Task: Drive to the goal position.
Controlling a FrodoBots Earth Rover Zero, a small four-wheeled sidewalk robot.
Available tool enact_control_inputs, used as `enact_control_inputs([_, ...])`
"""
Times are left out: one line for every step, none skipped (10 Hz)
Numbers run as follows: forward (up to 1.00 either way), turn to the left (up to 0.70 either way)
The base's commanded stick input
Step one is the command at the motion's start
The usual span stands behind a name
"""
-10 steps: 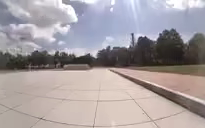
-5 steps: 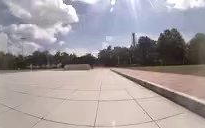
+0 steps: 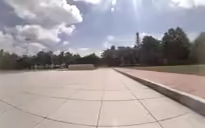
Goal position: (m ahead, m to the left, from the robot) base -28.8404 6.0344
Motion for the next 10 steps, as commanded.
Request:
enact_control_inputs([0.0,0.7])
enact_control_inputs([0.0,0.7])
enact_control_inputs([0.0,0.7])
enact_control_inputs([0.0,0.7])
enact_control_inputs([0.0,0.7])
enact_control_inputs([0.0,0.7])
enact_control_inputs([0.0,0.7])
enact_control_inputs([0.0,0.7])
enact_control_inputs([0.0,0.7])
enact_control_inputs([0.0,0.7])
